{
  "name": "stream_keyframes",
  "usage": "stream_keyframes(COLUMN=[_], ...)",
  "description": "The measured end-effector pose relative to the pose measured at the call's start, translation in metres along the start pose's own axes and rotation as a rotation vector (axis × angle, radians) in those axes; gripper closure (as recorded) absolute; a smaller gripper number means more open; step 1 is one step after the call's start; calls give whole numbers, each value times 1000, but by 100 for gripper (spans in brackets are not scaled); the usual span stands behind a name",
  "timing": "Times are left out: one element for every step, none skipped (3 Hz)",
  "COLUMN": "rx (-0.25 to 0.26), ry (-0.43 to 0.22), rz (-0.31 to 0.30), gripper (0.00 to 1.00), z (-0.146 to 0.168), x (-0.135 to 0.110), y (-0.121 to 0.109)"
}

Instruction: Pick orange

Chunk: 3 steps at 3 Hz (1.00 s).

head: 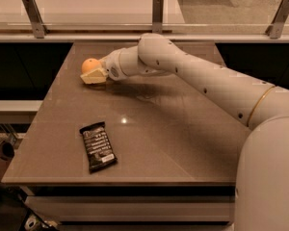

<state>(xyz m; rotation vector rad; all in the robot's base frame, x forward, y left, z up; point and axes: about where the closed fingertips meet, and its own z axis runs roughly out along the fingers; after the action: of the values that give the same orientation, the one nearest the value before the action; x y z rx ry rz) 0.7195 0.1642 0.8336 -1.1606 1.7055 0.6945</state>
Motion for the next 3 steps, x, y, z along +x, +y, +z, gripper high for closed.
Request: stream_keyframes(rx=[0,-25,-37], ry=[0,-27,-60], rz=[0,-6,-22], gripper=[100,100,100], z=[0,0,-10], x=[0,-8,-23], y=[0,3,7])
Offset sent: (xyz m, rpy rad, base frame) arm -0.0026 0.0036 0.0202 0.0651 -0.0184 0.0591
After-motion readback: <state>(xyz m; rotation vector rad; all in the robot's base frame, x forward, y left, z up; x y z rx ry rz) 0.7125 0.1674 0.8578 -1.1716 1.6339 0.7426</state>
